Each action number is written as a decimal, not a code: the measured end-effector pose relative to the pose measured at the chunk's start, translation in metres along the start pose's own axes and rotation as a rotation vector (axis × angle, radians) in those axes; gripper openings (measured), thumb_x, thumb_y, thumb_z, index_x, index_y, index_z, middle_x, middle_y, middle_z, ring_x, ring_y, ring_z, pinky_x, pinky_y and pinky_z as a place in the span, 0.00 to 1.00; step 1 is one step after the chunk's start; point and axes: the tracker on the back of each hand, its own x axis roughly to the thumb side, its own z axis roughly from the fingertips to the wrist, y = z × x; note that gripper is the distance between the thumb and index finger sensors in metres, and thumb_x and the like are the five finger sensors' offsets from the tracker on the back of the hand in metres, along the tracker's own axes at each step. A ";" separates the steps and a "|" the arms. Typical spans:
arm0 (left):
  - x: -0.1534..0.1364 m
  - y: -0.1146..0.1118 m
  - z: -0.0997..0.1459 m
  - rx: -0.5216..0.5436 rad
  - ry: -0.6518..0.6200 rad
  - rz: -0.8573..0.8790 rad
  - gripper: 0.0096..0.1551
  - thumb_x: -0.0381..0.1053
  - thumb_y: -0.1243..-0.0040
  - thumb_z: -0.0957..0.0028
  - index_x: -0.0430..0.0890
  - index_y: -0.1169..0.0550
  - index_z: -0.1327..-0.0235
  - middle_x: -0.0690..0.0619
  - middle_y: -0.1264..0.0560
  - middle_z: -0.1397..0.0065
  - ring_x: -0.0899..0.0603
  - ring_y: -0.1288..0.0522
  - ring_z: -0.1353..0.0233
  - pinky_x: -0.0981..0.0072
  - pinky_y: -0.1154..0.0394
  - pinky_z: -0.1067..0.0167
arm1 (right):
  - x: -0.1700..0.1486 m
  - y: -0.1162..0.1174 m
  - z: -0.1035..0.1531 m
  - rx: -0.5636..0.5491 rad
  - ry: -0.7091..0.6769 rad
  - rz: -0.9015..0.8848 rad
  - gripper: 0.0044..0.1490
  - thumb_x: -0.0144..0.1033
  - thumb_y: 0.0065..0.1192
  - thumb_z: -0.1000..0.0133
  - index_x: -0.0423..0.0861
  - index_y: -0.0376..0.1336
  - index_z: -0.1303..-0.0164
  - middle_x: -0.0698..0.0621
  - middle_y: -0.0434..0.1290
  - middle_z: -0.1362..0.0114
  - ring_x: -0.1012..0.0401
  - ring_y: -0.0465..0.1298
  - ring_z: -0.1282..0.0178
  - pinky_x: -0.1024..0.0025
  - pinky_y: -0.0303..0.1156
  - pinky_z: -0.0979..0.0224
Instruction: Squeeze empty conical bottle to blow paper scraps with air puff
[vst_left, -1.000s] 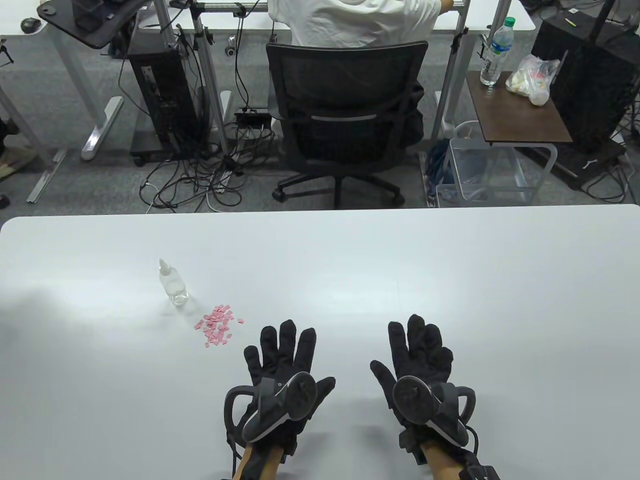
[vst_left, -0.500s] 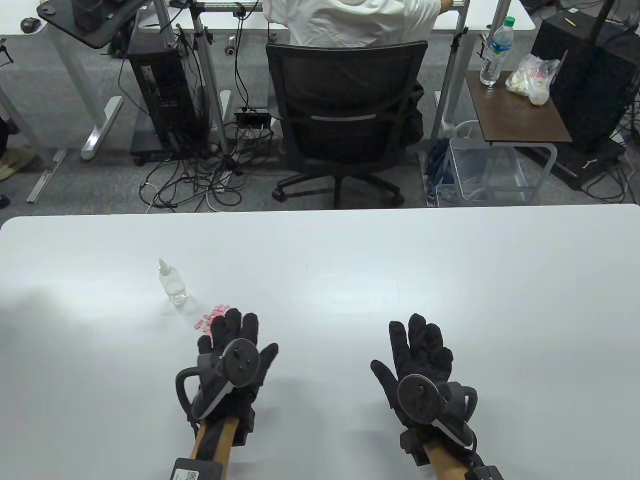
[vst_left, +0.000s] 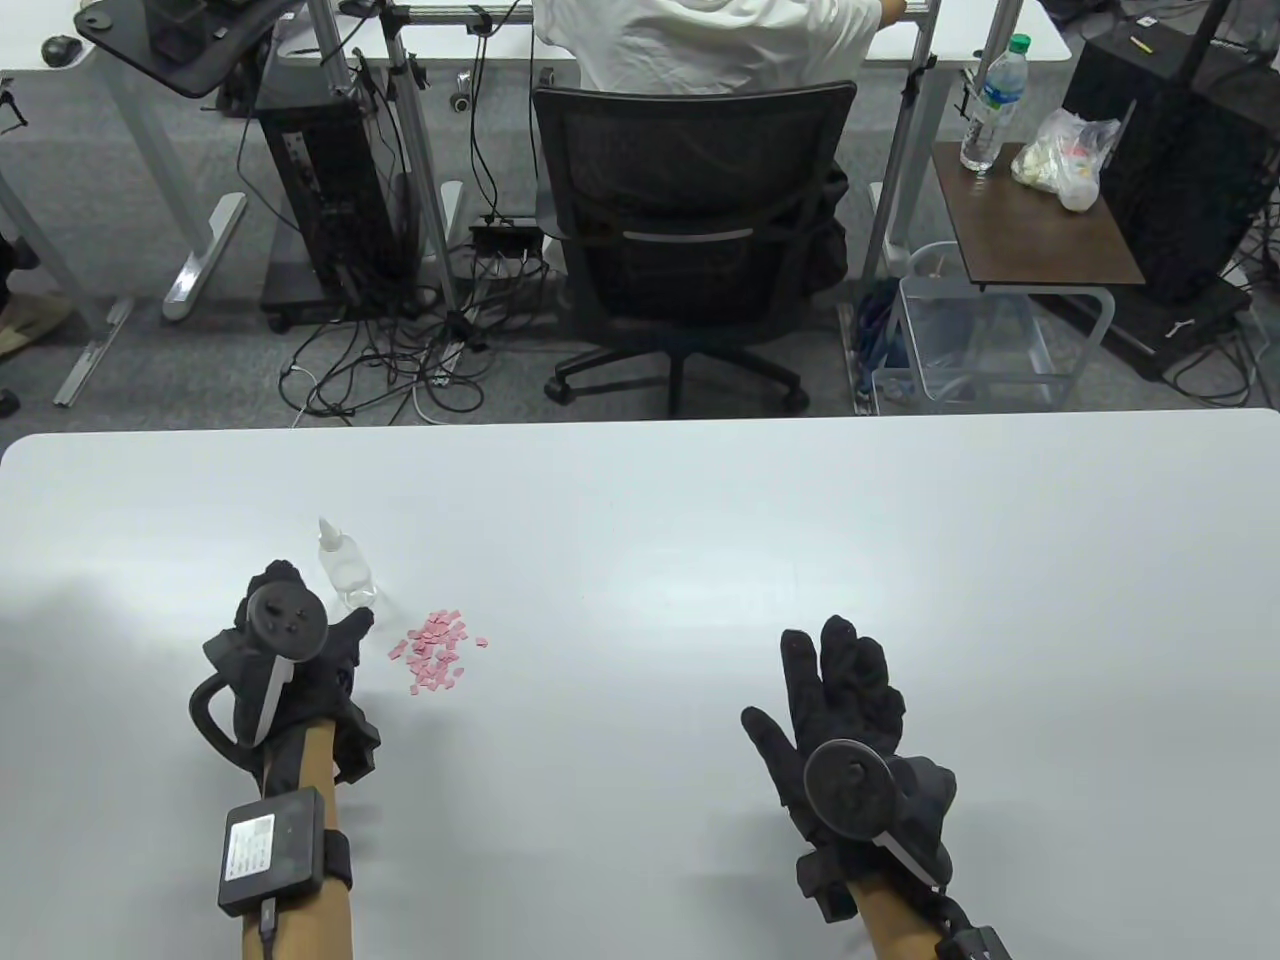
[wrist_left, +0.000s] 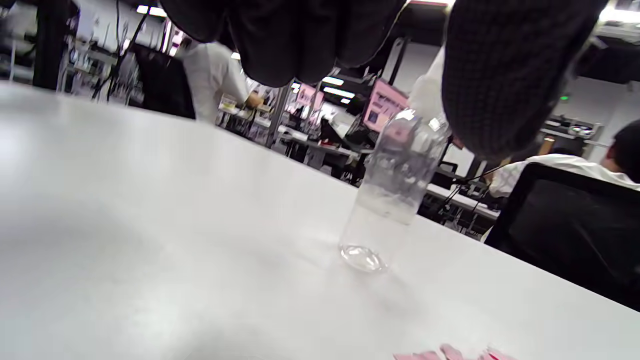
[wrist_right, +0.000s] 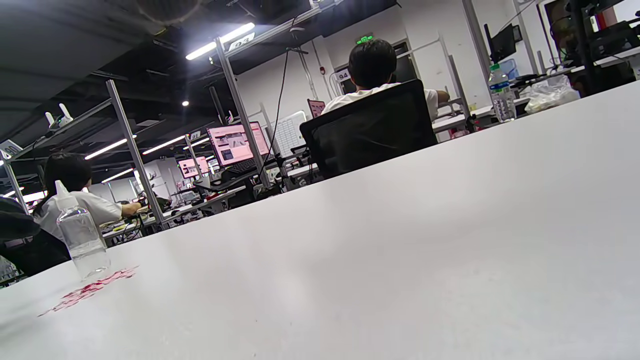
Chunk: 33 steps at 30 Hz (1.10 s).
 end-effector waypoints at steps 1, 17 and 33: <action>-0.002 -0.003 -0.005 -0.007 0.013 0.013 0.61 0.64 0.23 0.50 0.43 0.43 0.12 0.40 0.42 0.10 0.33 0.39 0.12 0.38 0.48 0.19 | 0.000 0.000 0.000 0.000 0.001 0.001 0.50 0.59 0.45 0.33 0.45 0.40 0.08 0.34 0.36 0.09 0.31 0.40 0.15 0.25 0.46 0.25; -0.003 -0.048 -0.060 -0.007 0.077 0.084 0.47 0.64 0.19 0.53 0.55 0.28 0.21 0.52 0.29 0.15 0.41 0.31 0.15 0.37 0.43 0.21 | 0.001 -0.009 -0.002 -0.050 -0.017 -0.025 0.49 0.59 0.46 0.33 0.45 0.41 0.08 0.35 0.36 0.09 0.31 0.40 0.15 0.24 0.47 0.25; 0.054 0.007 0.021 0.202 -0.345 -0.079 0.45 0.64 0.16 0.53 0.55 0.28 0.26 0.47 0.20 0.28 0.40 0.17 0.30 0.42 0.28 0.29 | 0.002 -0.003 -0.001 -0.019 -0.013 -0.051 0.51 0.59 0.47 0.34 0.42 0.42 0.08 0.34 0.40 0.09 0.32 0.44 0.14 0.27 0.50 0.24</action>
